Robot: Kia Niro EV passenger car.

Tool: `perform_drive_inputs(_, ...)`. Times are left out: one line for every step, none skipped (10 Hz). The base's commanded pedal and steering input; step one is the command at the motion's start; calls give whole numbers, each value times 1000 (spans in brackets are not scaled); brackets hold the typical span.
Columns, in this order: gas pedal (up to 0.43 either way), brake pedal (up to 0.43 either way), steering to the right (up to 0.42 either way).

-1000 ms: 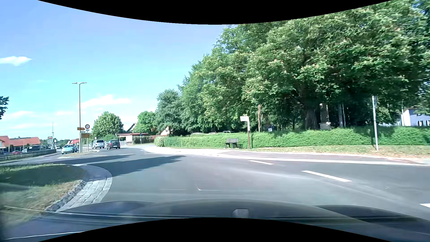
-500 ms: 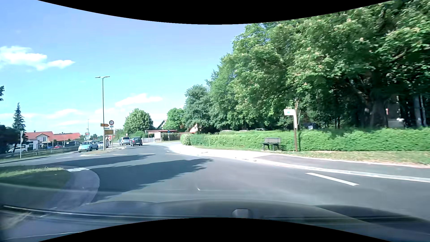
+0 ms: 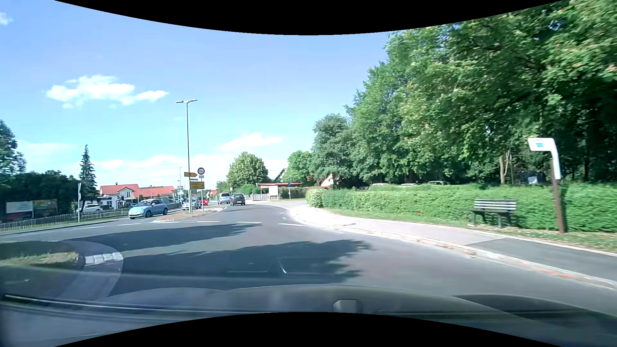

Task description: Follow the waypoints while adhering to traffic rules and regulations

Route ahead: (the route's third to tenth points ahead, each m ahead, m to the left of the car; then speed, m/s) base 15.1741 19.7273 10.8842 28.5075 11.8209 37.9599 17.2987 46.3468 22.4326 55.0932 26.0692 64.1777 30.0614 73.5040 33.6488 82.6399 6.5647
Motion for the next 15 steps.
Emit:
perform_drive_inputs(79,6,-260)
perform_drive_inputs(79,6,-268)
perform_drive_inputs(79,6,-281)
perform_drive_inputs(79,6,-283)
perform_drive_inputs(79,6,-283)
perform_drive_inputs(79,6,-283)
perform_drive_inputs(79,6,-284)
perform_drive_inputs(79,6,-288)
perform_drive_inputs(79,6,-297)
perform_drive_inputs(79,6,-304)
perform_drive_inputs(79,6,-308)
perform_drive_inputs(79,6,-316)
perform_drive_inputs(79,6,-325)
perform_drive_inputs(79,6,-325)
perform_drive_inputs(79,6,-325)
